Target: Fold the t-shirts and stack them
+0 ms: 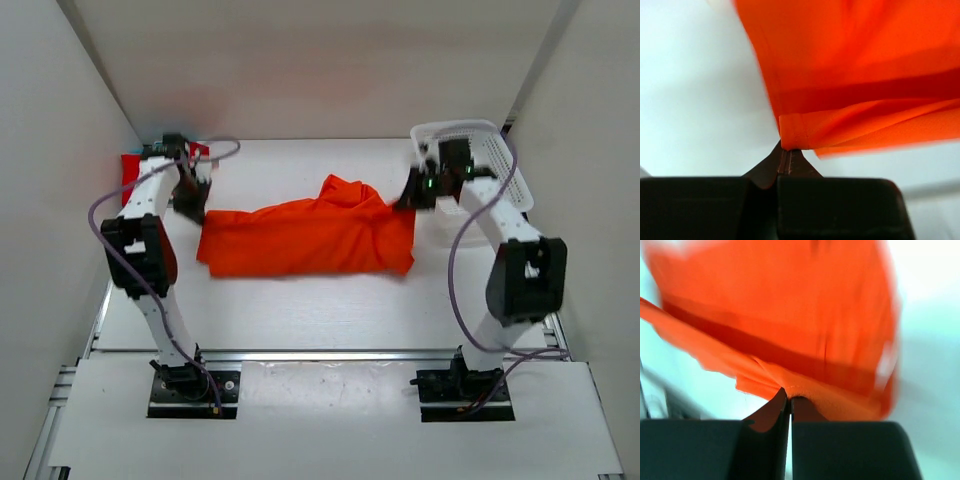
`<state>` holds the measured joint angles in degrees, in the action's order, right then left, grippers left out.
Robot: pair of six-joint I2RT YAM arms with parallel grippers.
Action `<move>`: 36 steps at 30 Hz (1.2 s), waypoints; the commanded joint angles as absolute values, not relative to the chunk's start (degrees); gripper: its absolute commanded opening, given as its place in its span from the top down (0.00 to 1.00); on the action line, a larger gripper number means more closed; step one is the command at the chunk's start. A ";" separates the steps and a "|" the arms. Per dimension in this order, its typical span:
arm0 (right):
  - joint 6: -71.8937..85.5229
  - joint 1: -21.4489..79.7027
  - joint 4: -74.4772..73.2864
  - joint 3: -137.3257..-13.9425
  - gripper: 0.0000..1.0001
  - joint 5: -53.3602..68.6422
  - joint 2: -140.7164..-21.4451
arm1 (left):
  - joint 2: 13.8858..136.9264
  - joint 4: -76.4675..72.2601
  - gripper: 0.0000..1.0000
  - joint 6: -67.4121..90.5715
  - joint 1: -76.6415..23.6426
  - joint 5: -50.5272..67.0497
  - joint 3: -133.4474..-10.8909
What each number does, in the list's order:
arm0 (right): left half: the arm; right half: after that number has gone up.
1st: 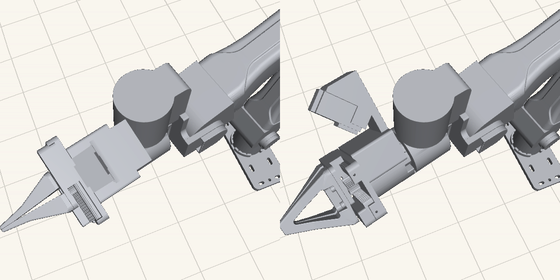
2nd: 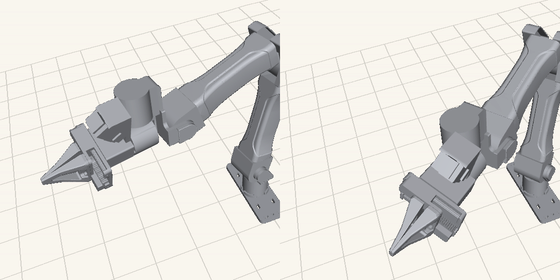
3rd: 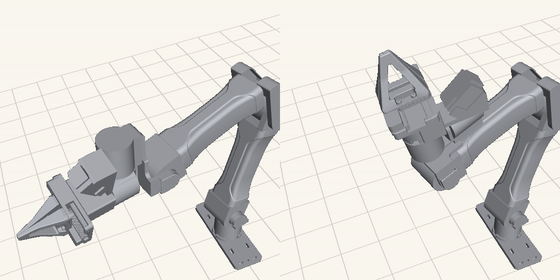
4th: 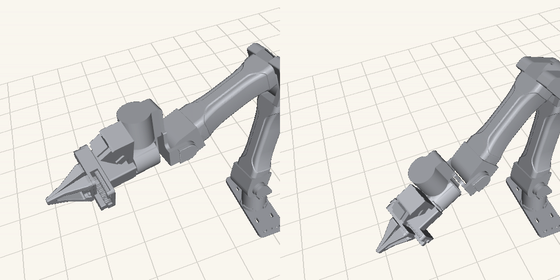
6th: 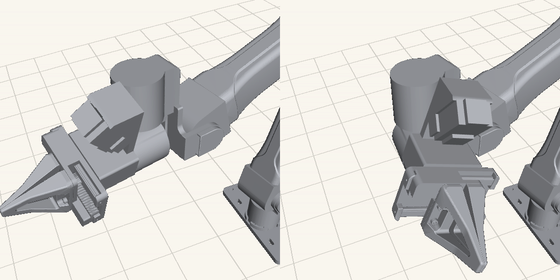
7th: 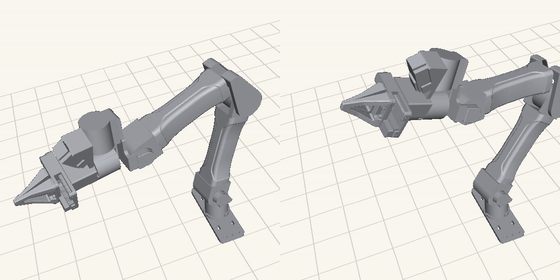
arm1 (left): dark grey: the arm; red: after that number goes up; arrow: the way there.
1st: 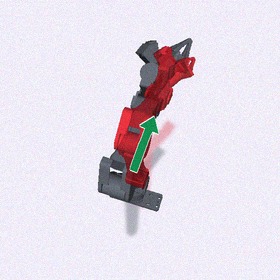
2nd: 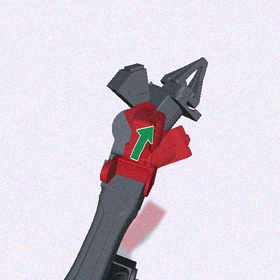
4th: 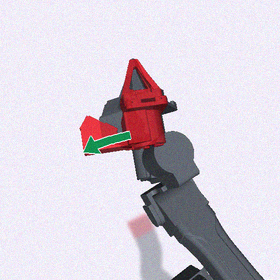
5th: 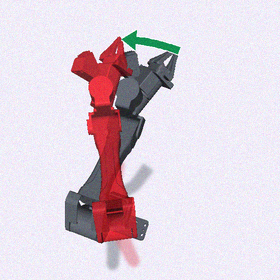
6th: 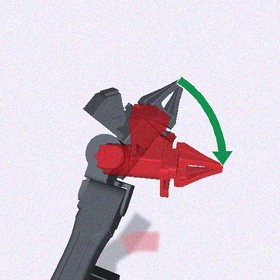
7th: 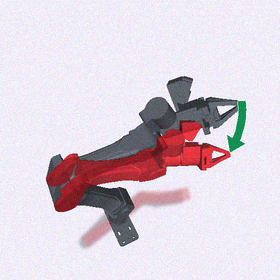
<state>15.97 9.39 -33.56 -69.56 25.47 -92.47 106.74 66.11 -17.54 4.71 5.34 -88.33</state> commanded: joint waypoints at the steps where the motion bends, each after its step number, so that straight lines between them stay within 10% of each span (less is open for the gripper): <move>1: 13.88 4.75 -30.84 -99.65 1.00 20.84 -100.86 | 113.89 65.68 1.00 -15.81 4.32 6.00 -120.19; 7: 14.25 3.60 -28.38 -107.24 1.00 14.79 -97.13 | 103.90 51.16 1.00 -17.49 2.73 8.16 -116.42; 19: 17.04 13.35 -22.77 -49.43 1.00 10.27 -69.97 | 94.48 55.09 1.00 -22.05 1.41 5.98 -75.09; 28: 17.32 15.03 -17.93 -38.93 1.00 16.70 -74.97 | 96.06 59.85 0.53 -23.65 4.65 5.71 -65.12; 36: 16.26 14.06 -17.14 -37.80 1.00 18.71 -74.80 | 97.29 60.12 0.46 -23.82 1.06 8.00 -70.66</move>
